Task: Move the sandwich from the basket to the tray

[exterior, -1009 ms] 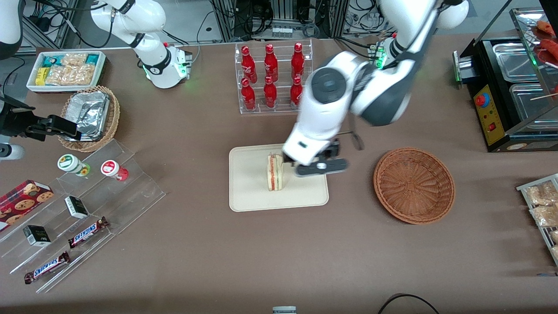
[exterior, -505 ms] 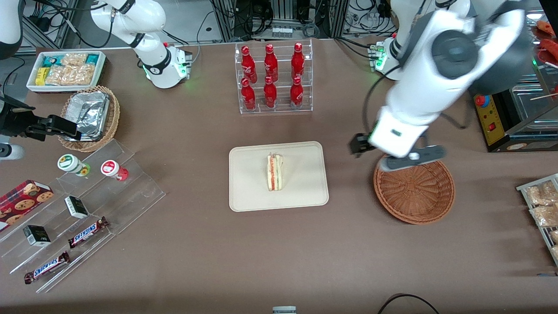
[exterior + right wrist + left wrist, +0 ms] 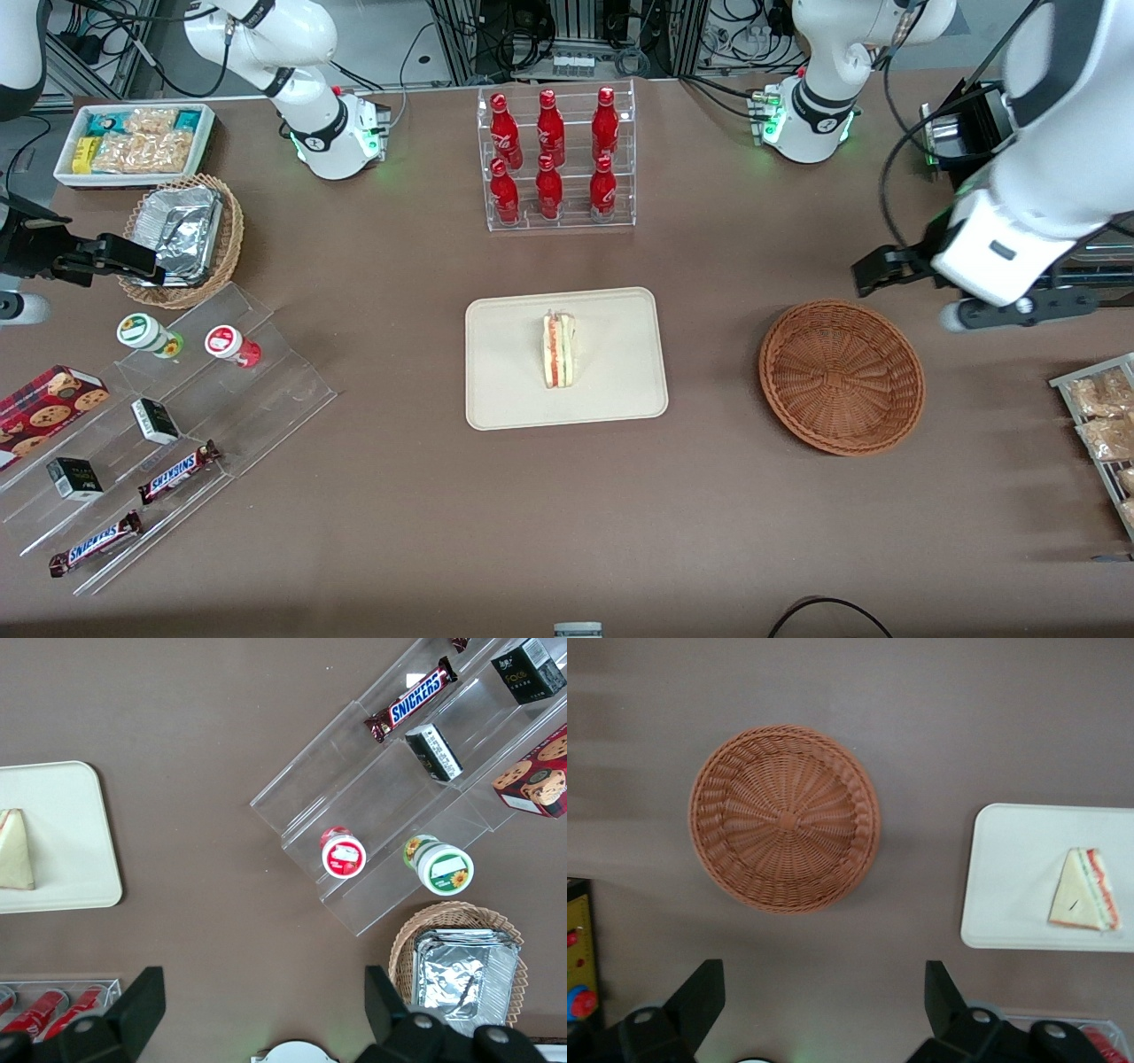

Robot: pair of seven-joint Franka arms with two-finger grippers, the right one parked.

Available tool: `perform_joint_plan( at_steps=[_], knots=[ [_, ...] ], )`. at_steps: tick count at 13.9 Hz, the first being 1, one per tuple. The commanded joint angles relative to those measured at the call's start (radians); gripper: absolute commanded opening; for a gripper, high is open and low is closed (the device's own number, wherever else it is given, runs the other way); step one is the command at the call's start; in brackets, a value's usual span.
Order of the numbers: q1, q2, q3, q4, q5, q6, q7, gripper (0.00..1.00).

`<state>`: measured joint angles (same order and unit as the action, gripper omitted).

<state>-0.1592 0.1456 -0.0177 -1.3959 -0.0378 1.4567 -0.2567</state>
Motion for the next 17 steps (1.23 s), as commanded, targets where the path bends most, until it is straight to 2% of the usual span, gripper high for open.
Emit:
perform_joint_plan(
  at_steps=[1,4,9,13,14,17],
  knots=[
    [0.065,-0.127,-0.008,-0.148,-0.016,0.013,0.138,0.99],
    [0.105,-0.162,-0.008,-0.189,-0.007,0.019,0.171,0.99],
    [0.110,-0.207,-0.008,-0.224,-0.001,0.016,0.172,0.99],
    [0.107,-0.175,-0.007,-0.184,-0.004,0.028,0.210,0.99],
    [0.107,-0.173,-0.007,-0.183,0.001,0.027,0.270,0.99],
    [0.104,-0.178,0.018,-0.181,0.050,0.024,0.275,0.99]
  ],
)
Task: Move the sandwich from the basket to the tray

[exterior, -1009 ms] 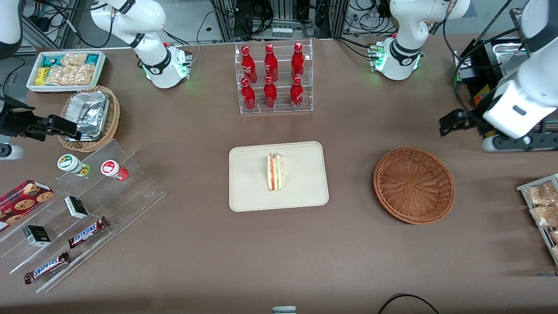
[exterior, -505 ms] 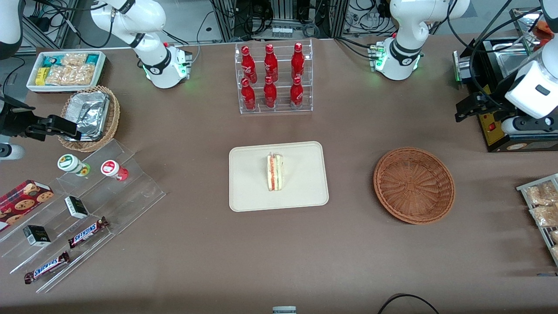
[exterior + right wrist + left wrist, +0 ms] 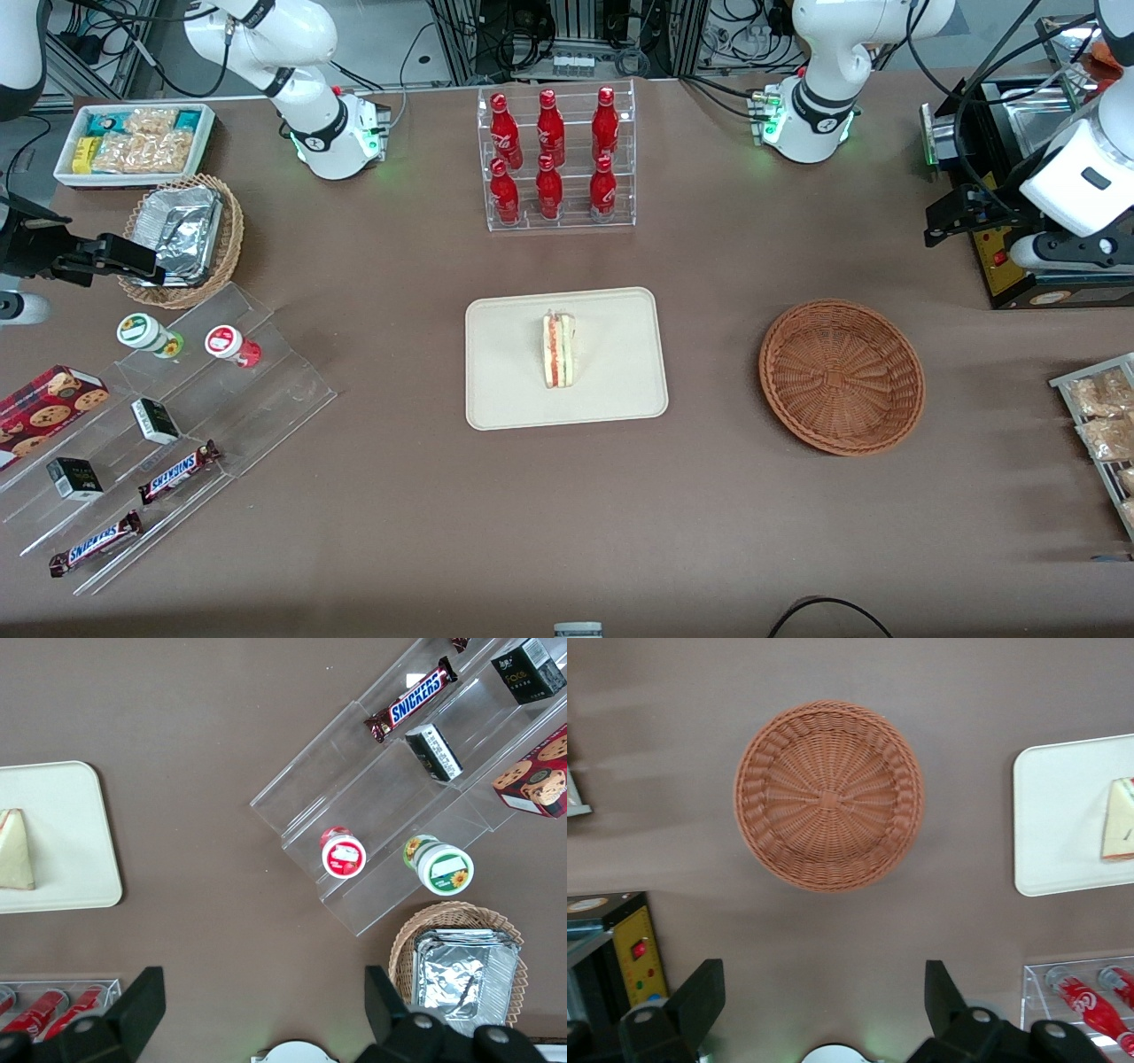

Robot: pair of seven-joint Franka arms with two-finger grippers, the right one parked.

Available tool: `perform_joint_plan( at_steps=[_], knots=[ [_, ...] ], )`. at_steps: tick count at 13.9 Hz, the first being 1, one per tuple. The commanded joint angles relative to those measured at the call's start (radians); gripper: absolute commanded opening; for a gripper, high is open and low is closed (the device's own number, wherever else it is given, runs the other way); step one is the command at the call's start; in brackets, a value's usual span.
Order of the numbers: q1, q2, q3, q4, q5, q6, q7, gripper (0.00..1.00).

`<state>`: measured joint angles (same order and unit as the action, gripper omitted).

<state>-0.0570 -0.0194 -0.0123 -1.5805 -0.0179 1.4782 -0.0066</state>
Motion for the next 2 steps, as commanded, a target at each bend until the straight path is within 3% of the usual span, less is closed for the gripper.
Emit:
perform_joint_plan(
  at_steps=[1,2],
  knots=[
    [0.002,-0.011,0.024,0.004,0.033,0.002,0.028,0.99],
    [0.002,-0.011,0.029,0.004,0.033,0.002,0.030,0.99]
  ],
)
